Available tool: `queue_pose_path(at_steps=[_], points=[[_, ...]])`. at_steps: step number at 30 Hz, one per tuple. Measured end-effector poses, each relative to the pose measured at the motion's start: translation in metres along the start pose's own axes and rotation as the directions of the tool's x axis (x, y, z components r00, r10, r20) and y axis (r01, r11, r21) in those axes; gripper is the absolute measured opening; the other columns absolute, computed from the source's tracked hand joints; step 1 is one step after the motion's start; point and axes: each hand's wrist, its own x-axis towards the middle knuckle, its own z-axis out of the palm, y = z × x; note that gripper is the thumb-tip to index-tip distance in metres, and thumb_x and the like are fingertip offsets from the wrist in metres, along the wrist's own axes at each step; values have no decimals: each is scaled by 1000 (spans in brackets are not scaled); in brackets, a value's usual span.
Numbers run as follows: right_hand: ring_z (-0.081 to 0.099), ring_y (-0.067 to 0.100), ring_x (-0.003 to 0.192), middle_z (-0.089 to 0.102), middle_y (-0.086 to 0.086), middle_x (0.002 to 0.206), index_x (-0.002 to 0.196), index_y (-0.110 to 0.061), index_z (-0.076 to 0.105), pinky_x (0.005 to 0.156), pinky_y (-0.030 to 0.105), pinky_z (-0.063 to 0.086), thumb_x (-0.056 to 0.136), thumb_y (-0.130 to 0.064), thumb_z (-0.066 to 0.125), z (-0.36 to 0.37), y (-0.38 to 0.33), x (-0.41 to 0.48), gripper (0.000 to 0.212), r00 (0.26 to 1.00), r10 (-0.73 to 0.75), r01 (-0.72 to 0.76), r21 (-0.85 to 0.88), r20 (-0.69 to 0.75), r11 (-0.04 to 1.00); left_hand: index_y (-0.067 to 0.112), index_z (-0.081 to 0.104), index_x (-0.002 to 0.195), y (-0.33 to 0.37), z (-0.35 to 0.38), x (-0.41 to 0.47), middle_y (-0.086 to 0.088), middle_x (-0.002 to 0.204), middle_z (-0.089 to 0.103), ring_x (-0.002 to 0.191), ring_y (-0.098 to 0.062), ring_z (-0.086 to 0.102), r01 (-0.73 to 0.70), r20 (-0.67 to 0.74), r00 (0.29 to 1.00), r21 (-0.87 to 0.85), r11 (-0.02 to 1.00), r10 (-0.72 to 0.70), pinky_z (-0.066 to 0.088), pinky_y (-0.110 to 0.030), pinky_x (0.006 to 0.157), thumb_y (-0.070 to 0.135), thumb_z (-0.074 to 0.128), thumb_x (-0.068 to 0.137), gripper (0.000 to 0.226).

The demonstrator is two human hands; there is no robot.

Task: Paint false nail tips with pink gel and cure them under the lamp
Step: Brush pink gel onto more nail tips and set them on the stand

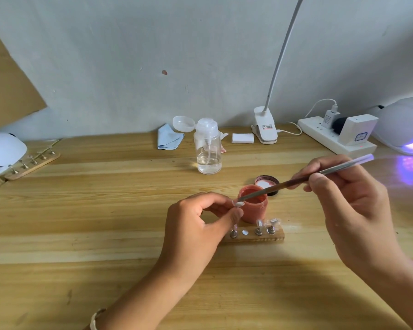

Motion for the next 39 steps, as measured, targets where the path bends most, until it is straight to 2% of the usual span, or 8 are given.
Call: queue_pose_path(at_steps=[9,12,15,19,25,28,34,39], points=[[65,1,76,70,-14,78,88,-16,60,75,12,47,89,-9,55,-4,1,2,9,998,-6,3,-47,-68,999,17,78,81,0,1,0,11,68,74,67,-6,68,23,16,1000,-49,999,-22,42,-6,67,11,83,76,9],[64,0,76,70,-13,81,91,-13,60,75,13,48,92,-2,51,-2,0,0,15,1000,-10,10,-14,-29,1000,17,78,80,-1,1,1,12,68,73,65,-5,67,31,24,999,-54,998,-30,43,-7,66,13,84,76,8],[65,0,77,71,-12,82,92,-11,60,76,11,48,92,-7,55,2,-1,-3,6,1000,-20,21,-26,22,999,17,77,78,-1,1,0,11,68,73,64,-5,66,30,21,999,-41,999,-29,41,-6,66,14,84,75,8],[66,0,75,70,-14,78,88,-12,60,74,11,47,89,0,51,-1,0,0,15,999,-6,3,-67,-36,998,19,78,80,-1,1,-1,13,69,73,67,-5,67,37,24,999,-45,998,-36,43,-6,66,13,84,75,10],[65,0,75,70,-15,80,91,-12,60,74,11,48,92,0,52,1,-1,-1,14,1000,-15,15,-15,-19,1000,19,78,80,-3,2,-1,13,70,73,68,-6,68,43,30,999,-49,998,-42,46,-10,66,14,84,76,8],[66,0,78,71,-15,83,92,-11,61,76,10,48,90,-12,55,3,-2,-3,6,999,-30,30,-36,20,999,18,78,79,-3,1,-1,11,69,73,68,-6,68,44,27,999,-50,998,-43,48,-12,66,15,84,75,8],[64,1,76,69,-14,81,88,-19,61,76,13,47,86,-19,54,-2,-2,1,8,997,-27,24,-40,-76,999,16,78,77,-3,2,-1,7,68,73,66,-8,67,79,36,996,-78,994,-76,53,-21,66,15,84,76,6],[66,1,79,71,-12,86,94,-14,60,77,12,48,91,-18,54,3,-4,-4,8,999,-43,44,-42,22,998,16,78,78,-3,3,-2,5,68,74,66,-11,68,108,34,994,-110,988,-105,56,-27,65,17,84,76,7]])
